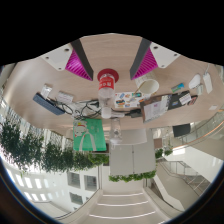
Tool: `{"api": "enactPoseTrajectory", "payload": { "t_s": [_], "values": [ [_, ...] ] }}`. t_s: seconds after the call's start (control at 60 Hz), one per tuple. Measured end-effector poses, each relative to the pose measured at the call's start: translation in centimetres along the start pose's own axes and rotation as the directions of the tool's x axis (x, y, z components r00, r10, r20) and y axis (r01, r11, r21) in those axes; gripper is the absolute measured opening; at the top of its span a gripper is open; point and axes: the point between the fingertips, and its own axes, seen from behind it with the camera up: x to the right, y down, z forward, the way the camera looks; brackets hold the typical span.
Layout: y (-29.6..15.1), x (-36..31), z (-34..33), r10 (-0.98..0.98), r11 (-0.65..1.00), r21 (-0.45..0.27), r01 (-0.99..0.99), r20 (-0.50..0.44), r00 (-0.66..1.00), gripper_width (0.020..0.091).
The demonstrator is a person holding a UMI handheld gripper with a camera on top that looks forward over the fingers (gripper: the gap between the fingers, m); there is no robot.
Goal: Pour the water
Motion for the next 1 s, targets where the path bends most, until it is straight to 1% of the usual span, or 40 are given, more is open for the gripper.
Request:
{"api": "enactPoseTrajectory", "payload": {
  "t_s": [0.067,0.1,0.15,0.167,0.183,0.2,0.217,0.3,0.383,0.517,0.633,0.683,0.733,0.883,0.95,1.0],
  "values": [
    [-0.7,-1.8,-4.9,-0.005,1.000,-0.003,0.005,-0.011,1.000,0.0836],
    [-1.1,-2.9,-7.3,0.007,1.000,-0.015,-0.007,-0.018,1.000,0.0834],
    [-1.2,-4.6,-10.6,0.026,0.999,-0.020,-0.026,-0.012,1.000,0.0835],
    [-1.5,-5.4,-11.8,0.034,0.999,-0.017,-0.034,-0.010,0.999,0.0834],
    [-2.8,-6.9,-13.0,0.043,0.999,-0.017,-0.043,-0.009,0.999,0.0835],
    [-1.3,-6.3,-14.0,0.045,0.999,-0.015,-0.046,-0.003,0.999,0.0837],
    [-1.3,-7.1,-15.7,0.047,0.999,-0.017,-0.047,-0.002,0.999,0.0837],
    [-2.8,-10.1,-20.7,0.041,0.999,0.005,-0.041,0.005,0.999,0.0836],
    [-3.3,-12.6,-25.9,0.036,0.999,0.021,-0.036,0.003,0.999,0.0836],
    [-4.3,-16.5,-32.3,0.036,0.999,0.038,-0.038,0.040,0.999,0.0841],
    [-4.4,-17.7,-36.2,-0.016,0.999,0.050,0.013,0.043,0.999,0.0839],
    [-4.5,-18.1,-37.4,-0.029,0.999,0.047,0.027,0.037,0.999,0.0841],
    [-4.1,-18.0,-38.3,-0.019,0.999,0.037,0.017,0.050,0.999,0.0840],
    [-3.4,-16.3,-39.8,-0.032,0.999,0.024,0.030,0.065,0.997,0.0839],
    [-2.8,-15.6,-39.6,-0.023,1.000,0.006,0.023,0.095,0.995,0.0840],
    [-2.8,-14.6,-39.8,-0.061,0.998,0.015,0.060,0.103,0.993,0.0839]
  ]
}}
